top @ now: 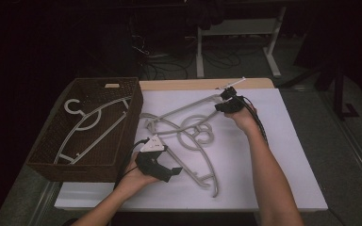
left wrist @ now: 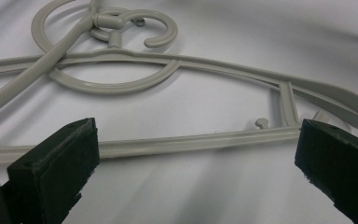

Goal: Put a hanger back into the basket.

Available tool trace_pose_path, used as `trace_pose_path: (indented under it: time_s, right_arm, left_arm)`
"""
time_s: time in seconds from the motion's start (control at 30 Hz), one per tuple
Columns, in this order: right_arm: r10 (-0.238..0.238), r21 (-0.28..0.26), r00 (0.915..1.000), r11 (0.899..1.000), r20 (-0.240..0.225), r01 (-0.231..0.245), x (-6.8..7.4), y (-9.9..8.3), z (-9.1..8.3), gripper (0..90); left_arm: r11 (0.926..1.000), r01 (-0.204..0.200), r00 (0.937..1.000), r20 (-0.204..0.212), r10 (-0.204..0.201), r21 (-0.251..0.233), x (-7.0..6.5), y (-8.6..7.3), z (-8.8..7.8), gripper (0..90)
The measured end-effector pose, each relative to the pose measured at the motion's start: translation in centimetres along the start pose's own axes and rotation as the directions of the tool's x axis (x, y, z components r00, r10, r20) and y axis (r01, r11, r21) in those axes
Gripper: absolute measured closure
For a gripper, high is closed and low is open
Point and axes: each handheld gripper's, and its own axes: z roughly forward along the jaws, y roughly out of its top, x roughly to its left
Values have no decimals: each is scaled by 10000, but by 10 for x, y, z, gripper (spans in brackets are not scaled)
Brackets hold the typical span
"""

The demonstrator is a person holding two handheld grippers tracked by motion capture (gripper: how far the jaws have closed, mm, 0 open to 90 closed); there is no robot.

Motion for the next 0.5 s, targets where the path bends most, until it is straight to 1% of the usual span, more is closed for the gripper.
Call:
trace_pose_path:
  time_s: [0.07,0.1,0.17,0.2,0.23,0.27,0.3,0.33,0.4,0.43,0.47,0.5]
  right_arm:
    - [0,0,10000,10000,0,0,0,0,0,887]
    - [106,201,9996,9997,249,-111,-4,6,17,888]
    - [101,449,9995,9989,295,-115,-5,10,28,888]
    - [-14,553,9992,9985,389,-8,-5,12,33,888]
    - [-14,553,9992,9985,389,-8,-5,12,33,888]
    - [-124,720,9989,9974,446,92,-4,15,41,889]
    - [-127,845,9986,9964,517,83,-3,17,45,889]
    - [-127,845,9986,9964,517,83,-3,17,45,889]
    - [-271,1051,9977,9943,617,205,-3,21,51,889]
    - [-271,1051,9977,9943,617,205,-3,21,51,889]
    - [-489,1500,9960,9880,748,373,-1,23,56,889]
    - [-505,1568,9959,9869,745,383,-2,23,57,889]
  left_arm:
    - [10000,-12,10000,4,12,1,0,0,0,0]
    - [10000,-16,10000,11,16,-1,1,0,0,0]
    - [10000,0,10000,18,0,-13,2,0,-1,0]
    - [10000,43,10000,20,-43,-42,4,-1,-2,0]
    - [10000,43,10000,20,-43,-42,4,-1,-2,0]
    - [10000,70,10000,31,-70,-60,4,-1,-2,0]
    - [9999,112,9999,26,-112,-45,5,-1,-2,0]
    - [9999,112,9999,26,-112,-45,5,-1,-2,0]
    - [9999,144,9999,29,-144,-62,6,-1,-4,0]
    - [9999,144,9999,29,-144,-62,6,-1,-4,0]
    - [9998,178,9998,41,-177,-83,6,-1,-4,0]
    - [9998,164,9999,47,-164,-68,6,-1,-4,0]
